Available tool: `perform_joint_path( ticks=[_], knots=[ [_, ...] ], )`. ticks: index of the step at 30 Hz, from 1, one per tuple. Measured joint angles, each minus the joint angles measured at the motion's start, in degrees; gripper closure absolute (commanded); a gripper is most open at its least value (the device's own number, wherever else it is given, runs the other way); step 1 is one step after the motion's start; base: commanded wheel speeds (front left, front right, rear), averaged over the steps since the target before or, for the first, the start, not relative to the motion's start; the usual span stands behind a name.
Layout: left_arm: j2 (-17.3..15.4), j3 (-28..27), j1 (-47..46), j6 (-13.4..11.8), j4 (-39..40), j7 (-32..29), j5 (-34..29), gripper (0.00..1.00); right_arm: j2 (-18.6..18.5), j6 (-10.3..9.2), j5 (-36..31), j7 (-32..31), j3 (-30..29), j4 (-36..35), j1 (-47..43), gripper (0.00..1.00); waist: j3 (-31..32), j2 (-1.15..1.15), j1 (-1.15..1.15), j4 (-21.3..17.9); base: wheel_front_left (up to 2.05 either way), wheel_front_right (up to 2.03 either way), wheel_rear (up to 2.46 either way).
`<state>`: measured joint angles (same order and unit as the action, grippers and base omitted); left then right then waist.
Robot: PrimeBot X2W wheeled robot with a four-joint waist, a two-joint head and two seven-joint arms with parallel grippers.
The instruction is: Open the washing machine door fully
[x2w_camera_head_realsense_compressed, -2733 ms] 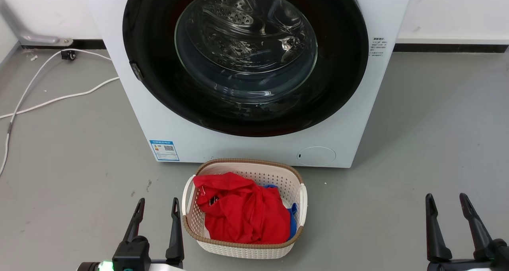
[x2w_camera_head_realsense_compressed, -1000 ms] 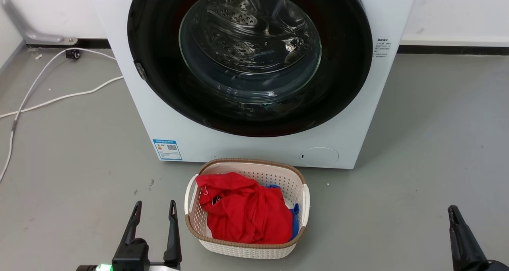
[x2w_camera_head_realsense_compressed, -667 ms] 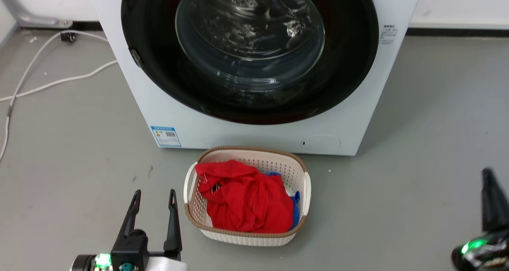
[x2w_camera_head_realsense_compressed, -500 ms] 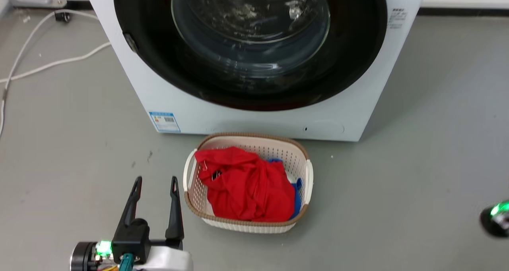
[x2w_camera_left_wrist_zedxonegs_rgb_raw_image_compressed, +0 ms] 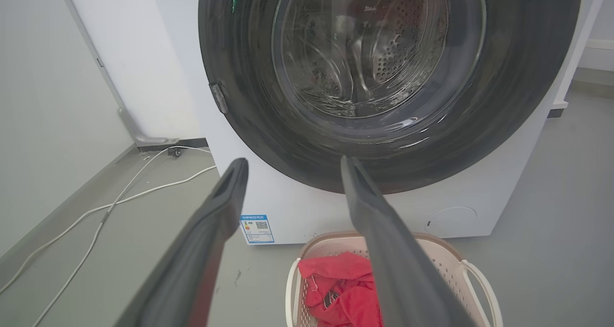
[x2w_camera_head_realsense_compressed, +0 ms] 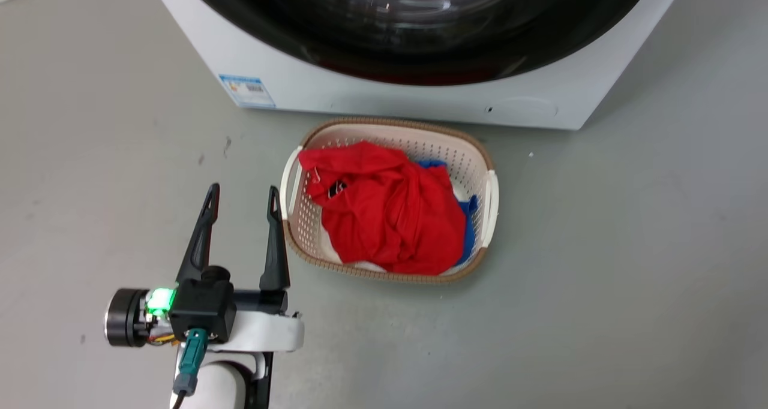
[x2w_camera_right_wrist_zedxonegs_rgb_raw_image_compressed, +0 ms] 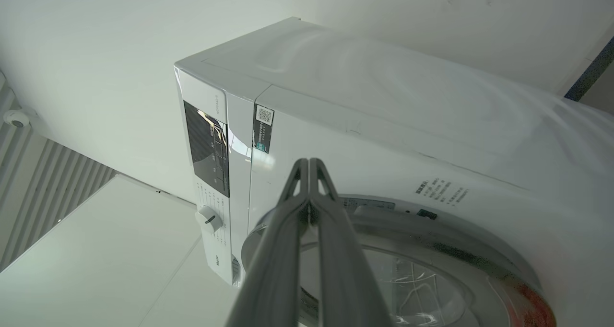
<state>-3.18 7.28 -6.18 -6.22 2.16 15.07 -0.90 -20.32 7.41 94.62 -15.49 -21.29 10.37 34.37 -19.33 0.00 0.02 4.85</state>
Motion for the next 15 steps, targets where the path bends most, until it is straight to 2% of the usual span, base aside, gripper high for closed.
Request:
perform_joint_path(
  ticks=[8,15],
  knots=[
    [-0.2,1.6,-3.8,-0.6,0.9,0.0,-0.3,0.00,-5.8,0.00,-3.4,-5.5,6.9,5.0,15.0,1.00,-6.6,0.00,0.00,1.8,0.00,0.00,0.00],
    [-0.3,2.6,-5.9,-1.4,1.2,0.0,0.2,0.00,-8.7,0.00,-8.6,-9.9,14.2,11.0,25.8,1.00,-11.1,0.00,0.00,3.5,0.00,0.00,0.00]
  ],
)
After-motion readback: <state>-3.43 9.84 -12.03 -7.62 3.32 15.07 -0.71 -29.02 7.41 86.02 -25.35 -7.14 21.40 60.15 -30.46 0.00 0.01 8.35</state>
